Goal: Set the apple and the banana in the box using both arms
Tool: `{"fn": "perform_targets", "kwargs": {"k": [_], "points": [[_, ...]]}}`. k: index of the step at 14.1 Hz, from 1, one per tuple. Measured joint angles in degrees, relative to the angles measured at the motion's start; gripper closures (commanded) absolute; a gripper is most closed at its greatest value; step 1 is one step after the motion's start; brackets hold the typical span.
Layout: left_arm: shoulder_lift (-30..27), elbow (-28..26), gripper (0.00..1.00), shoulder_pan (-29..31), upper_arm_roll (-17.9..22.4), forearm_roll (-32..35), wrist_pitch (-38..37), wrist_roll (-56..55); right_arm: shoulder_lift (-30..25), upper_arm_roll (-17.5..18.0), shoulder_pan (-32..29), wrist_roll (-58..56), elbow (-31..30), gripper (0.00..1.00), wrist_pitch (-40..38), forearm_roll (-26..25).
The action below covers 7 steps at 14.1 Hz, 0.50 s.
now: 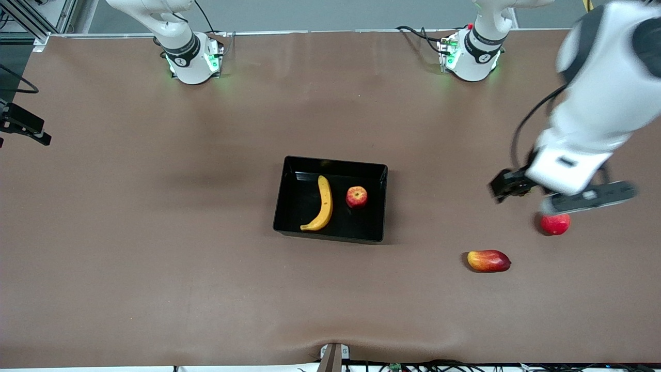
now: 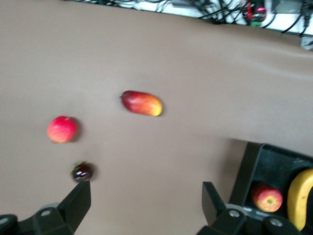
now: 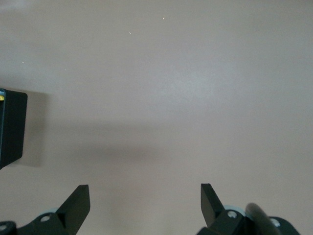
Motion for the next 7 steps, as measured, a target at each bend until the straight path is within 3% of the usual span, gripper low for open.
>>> {"fn": "perform_targets", "kwargs": {"k": [4,7], "points": [[-5.1,-2.4,0.00,2.3,0.0,-0.6,-4.7,3.7,0.0,0.1,0.1,0.0,0.9,0.00,-0.7,0.0],[-9.8,-7.6,0.00,2.4,1.6,-2.9,-4.8,5.5,0.0,0.2,0.1,0.0,0.9,0.00,-0.9,0.0]]}}
